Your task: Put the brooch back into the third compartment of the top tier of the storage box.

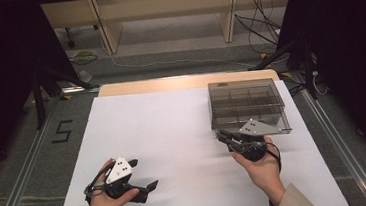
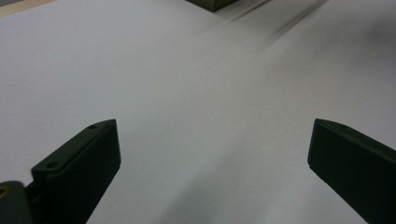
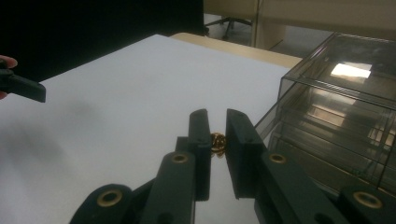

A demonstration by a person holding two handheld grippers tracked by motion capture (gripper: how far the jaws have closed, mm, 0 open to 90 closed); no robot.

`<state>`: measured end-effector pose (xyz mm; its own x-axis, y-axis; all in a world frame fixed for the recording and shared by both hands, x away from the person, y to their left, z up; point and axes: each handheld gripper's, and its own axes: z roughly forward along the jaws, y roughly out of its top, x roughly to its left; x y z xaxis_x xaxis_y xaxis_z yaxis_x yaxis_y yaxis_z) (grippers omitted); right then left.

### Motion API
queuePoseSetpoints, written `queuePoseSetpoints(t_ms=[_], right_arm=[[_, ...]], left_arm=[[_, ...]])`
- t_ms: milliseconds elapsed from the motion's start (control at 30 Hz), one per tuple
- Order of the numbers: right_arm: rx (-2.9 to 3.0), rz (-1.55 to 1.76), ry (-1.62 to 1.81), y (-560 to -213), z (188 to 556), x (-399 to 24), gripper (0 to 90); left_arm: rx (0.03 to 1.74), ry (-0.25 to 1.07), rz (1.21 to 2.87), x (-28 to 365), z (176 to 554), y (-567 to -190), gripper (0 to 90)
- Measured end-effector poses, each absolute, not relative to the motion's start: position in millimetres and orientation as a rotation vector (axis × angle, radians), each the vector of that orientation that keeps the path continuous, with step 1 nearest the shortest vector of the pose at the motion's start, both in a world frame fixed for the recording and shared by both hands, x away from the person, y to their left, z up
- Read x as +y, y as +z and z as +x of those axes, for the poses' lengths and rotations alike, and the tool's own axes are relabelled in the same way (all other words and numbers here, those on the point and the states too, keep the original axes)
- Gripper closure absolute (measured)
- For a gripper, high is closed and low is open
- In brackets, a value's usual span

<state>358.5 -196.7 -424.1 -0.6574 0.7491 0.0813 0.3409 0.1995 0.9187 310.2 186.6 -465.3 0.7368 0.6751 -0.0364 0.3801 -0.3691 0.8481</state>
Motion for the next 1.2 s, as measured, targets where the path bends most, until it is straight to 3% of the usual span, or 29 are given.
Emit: queuePoseSetpoints(t_ms=[1200], right_arm=[[1.993,1.112,1.445,-420,364,-229,80.9]], left_arm=[[0.798,0.398,2.0,187,310,-465,2.4]])
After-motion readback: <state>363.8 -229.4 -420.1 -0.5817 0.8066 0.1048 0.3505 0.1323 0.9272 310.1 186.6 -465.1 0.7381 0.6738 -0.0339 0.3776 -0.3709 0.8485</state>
